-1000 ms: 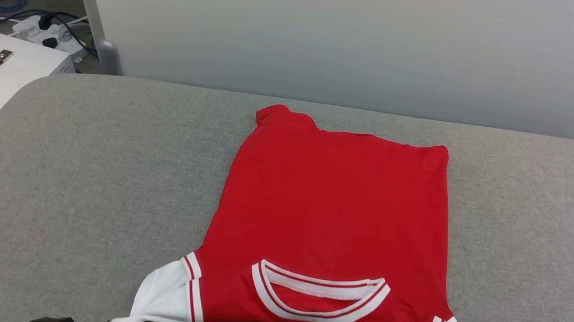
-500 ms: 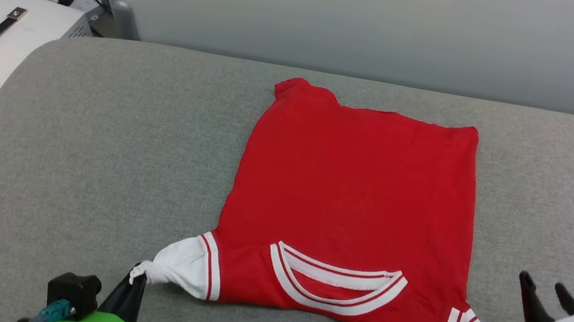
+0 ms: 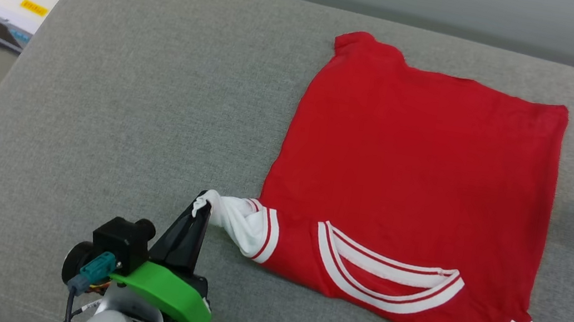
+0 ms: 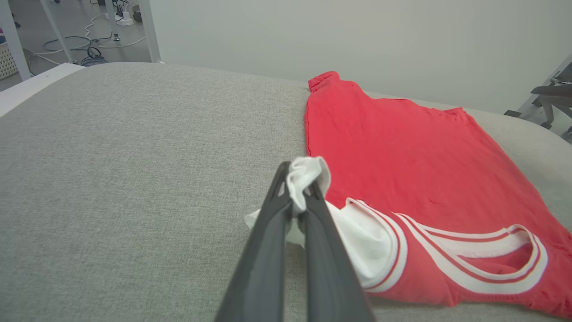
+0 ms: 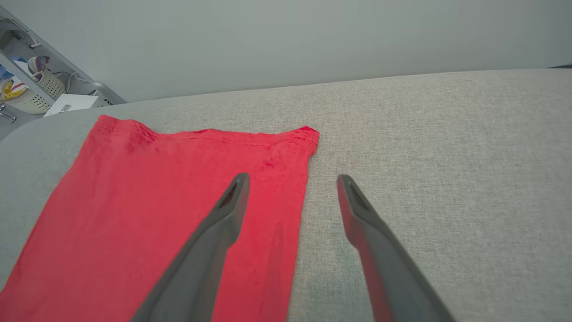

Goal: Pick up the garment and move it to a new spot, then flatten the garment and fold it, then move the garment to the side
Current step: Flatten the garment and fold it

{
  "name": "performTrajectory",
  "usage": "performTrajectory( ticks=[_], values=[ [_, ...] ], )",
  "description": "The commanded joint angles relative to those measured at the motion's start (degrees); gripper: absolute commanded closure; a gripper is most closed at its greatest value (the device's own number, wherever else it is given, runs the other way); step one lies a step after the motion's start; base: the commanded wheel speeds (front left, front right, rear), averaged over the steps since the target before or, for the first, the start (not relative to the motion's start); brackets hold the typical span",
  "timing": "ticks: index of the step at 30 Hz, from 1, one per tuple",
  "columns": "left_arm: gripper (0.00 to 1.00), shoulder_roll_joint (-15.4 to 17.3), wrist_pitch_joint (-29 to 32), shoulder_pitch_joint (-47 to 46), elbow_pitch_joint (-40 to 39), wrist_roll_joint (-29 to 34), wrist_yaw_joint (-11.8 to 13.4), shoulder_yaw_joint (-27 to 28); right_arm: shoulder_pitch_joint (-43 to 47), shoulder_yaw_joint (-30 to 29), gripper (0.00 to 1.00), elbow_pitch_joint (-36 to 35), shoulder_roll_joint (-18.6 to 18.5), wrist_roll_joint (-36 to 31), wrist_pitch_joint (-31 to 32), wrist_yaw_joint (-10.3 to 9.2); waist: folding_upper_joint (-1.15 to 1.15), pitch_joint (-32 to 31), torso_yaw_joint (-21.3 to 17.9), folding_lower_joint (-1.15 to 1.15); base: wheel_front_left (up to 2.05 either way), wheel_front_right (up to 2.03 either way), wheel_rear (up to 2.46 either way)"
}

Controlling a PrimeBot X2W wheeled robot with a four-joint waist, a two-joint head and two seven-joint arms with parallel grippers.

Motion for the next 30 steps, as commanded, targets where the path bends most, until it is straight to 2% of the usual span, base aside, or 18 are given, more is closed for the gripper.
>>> performTrajectory(
  ticks=[1, 8, 17, 23, 24, 25, 26, 30],
  values=[
    [1.0, -0.52, -0.52, -1.59, -0.21, 0.92, -0.47, -0.27, -2.84, 0.42, 0.0, 2.01, -0.9, -0.13, 1.27, -0.03, 0.0, 5.89, 5.11, 0.0, 0.0, 0.0, 0.0],
    [1.0, -2.99, -1.81, -5.15, -0.52, 1.91, -2.12, -1.55, -14.64, 2.77, 0.0, 12.35, -4.83, -2.29, 9.17, -0.03, 0.0, 11.14, 8.07, 0.0, 0.0, 0.0, 0.0],
    [1.0, -5.19, -2.84, -7.28, 0.63, 1.96, -3.94, -1.5, -20.32, 3.94, 0.0, 20.16, -6.21, -5.71, 10.65, -0.03, 0.0, 15.02, 9.15, 0.0, 0.0, 0.0, 0.0],
    [1.0, -6.1, -3.16, -7.55, 1.95, 2.16, -4.53, -0.83, -19.6, 6.21, 0.0, 27.58, -4.5, -6.15, 21.91, -0.03, 0.0, 15.57, 9.14, 0.0, 0.0, 0.0, 0.0],
    [1.0, -6.22, -3.2, -7.53, 2.15, 2.21, -4.61, -0.68, -19.56, 6.36, 0.52, 28.64, -4.17, -6.19, 23.83, -0.03, 0.0, 15.56, 9.16, 0.0, 0.0, 0.0, 0.0],
    [1.0, -6.34, -3.22, -7.53, 2.31, 2.22, -4.7, -0.58, -19.61, 6.3, 0.69, 29.22, -3.93, -6.13, 24.86, -0.03, 0.0, 15.49, 9.2, 0.0, 0.0, 0.0, 0.0],
    [1.0, -6.45, -3.25, -7.52, 2.51, 2.22, -4.83, -0.45, -19.8, 6.01, 1.0, 29.87, -3.75, -5.91, 25.95, -0.03, 0.0, 15.44, 9.24, 0.0, 0.0, 0.0, 0.0],
    [1.0, -6.66, -3.31, -7.43, 3.32, 2.27, -5.14, 0.09, -20.7, 5.97, 1.0, 29.53, -3.91, -6.14, 26.02, -0.03, 0.0, 14.52, 9.04, 0.0, 0.0, 0.0, 0.0]
  ],
)
